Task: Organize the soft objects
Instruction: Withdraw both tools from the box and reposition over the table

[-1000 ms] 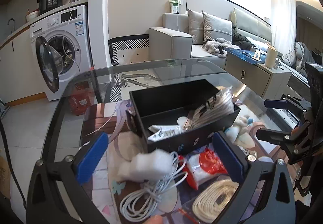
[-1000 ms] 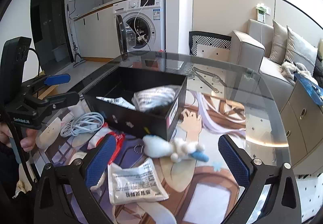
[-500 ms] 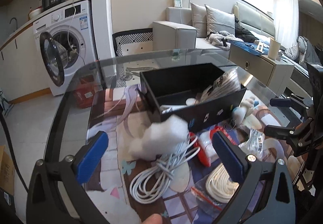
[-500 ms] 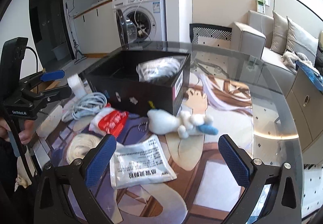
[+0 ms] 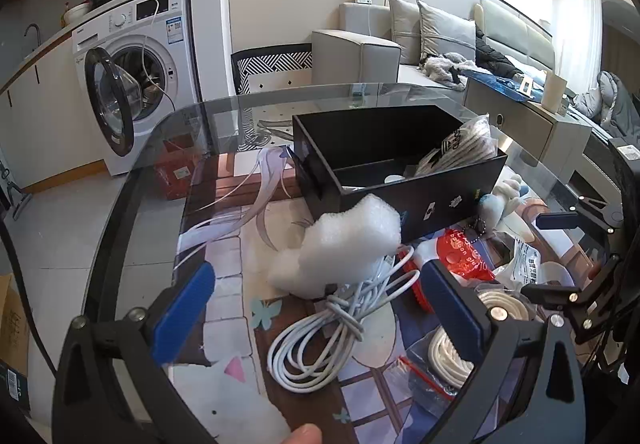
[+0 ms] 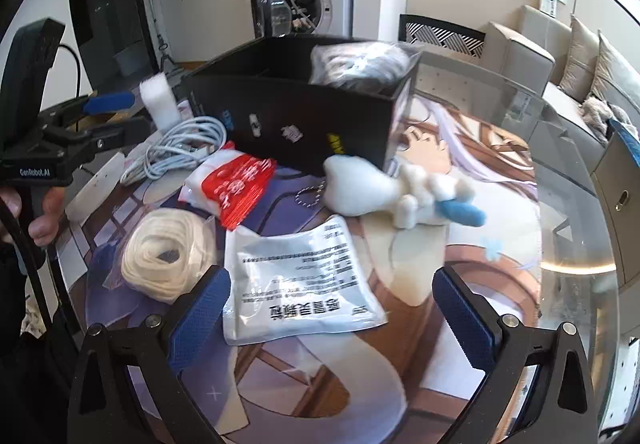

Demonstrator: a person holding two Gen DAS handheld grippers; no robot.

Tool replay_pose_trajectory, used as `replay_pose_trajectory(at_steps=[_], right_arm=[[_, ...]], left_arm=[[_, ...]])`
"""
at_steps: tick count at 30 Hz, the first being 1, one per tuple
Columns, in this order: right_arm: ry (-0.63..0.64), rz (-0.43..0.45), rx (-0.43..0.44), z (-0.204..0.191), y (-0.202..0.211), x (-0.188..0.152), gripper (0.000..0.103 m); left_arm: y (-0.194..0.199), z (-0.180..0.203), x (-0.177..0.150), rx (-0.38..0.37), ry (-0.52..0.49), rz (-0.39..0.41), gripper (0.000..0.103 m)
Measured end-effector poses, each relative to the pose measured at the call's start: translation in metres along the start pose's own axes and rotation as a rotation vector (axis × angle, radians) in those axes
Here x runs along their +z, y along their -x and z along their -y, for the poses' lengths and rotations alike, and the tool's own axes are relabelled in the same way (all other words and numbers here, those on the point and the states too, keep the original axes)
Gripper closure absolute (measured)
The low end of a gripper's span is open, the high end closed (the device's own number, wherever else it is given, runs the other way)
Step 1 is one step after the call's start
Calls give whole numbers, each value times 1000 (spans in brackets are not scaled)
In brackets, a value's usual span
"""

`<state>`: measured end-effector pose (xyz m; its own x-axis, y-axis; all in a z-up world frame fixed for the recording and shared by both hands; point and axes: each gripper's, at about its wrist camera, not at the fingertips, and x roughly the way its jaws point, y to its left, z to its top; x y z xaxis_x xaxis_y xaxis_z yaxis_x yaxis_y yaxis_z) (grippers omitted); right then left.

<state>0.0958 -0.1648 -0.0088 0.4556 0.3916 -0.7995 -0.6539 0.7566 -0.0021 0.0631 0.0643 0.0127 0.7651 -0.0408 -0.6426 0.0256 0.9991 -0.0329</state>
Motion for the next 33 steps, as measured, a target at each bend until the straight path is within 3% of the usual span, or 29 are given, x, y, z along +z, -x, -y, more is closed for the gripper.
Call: replay_pose_trajectory(at_steps=[22,28,31,33], right_arm=[[41,-65,38,-7,-10,-2,0],[38,-53,14,-7,-15,4,1],[37,-36,16,-8,-14,5,9],[36,-29,17,-9,-14,8,19]], left_arm=[[-5,4,-4,-6,-10,-15,0],[-6,4,-4,-5,-7,-19,0],[-8,4,-4,-4,-5,-23,0],[-9,4,-5,-4,-5,-25,0]])
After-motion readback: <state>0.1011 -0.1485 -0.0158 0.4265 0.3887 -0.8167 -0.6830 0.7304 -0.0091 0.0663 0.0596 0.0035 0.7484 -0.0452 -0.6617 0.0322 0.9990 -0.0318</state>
